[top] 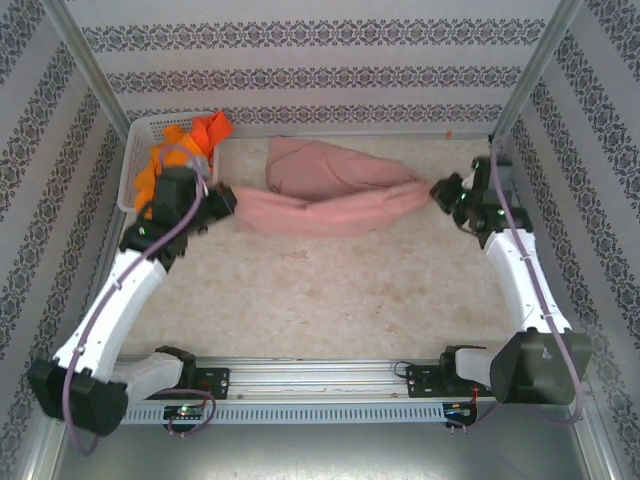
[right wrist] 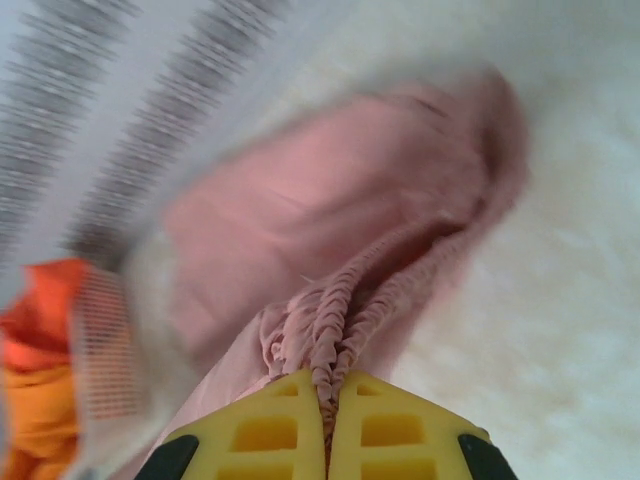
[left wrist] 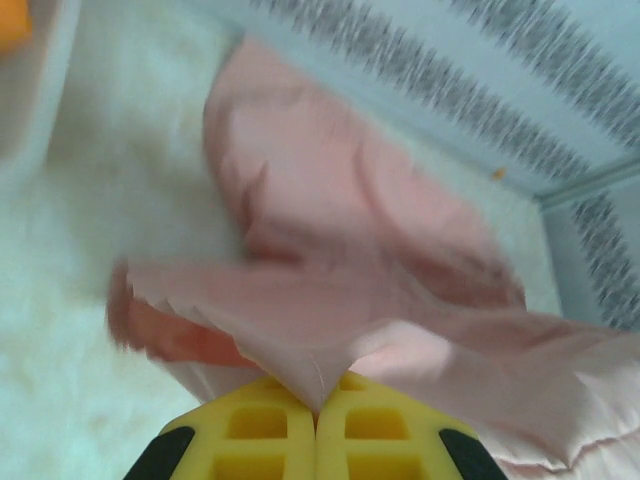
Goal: Fold and stack the shorts
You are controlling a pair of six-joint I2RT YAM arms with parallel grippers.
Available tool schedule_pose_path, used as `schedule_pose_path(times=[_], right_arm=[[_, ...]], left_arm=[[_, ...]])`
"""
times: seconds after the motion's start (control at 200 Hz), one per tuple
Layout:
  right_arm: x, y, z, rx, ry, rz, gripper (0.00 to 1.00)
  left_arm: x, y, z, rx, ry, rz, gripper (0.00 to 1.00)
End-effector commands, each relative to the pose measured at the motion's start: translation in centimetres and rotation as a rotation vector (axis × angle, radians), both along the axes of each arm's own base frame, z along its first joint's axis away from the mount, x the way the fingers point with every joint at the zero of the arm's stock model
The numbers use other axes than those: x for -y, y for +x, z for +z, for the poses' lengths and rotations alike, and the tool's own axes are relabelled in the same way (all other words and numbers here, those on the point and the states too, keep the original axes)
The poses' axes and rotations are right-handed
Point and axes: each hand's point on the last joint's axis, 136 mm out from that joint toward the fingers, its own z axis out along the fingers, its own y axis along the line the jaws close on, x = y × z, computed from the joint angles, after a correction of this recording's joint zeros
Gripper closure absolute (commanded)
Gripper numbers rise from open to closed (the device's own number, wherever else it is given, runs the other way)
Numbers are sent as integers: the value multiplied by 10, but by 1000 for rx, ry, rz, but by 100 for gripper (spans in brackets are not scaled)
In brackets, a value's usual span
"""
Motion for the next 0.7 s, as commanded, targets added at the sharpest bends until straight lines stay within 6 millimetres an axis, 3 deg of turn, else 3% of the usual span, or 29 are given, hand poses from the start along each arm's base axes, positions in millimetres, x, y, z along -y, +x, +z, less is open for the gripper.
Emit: schedule_pose_path(times=[0.0, 0.11, 0.23, 0.3, 0.425, 0.57, 0.654, 0.694], right_arm=[[-11, 12, 84, 187, 21, 59, 100], [-17, 17, 158, 354, 11, 82, 100], [-26, 9, 231, 526, -5, 112, 100], [-34, -2, 272, 627, -5, 138, 100], [-48, -27, 325, 765, -11, 186, 100], [-58, -53, 356, 850, -20, 220, 100], [-64, -59, 353, 849, -25, 247, 100], [-65, -57, 342, 824, -32, 253, 100]], left_arm=[[-7, 22, 66, 129, 99, -75, 100], [-19, 44, 134, 245, 118, -66, 100], [-38, 52, 204, 364, 123, -21, 100], [-44, 47, 244, 444, 124, -6, 100], [-47, 25, 311, 624, 136, -1, 100], [-58, -5, 362, 784, 107, 54, 100], [-56, -8, 365, 796, 92, 39, 100], [-54, -4, 359, 776, 90, 25, 100]])
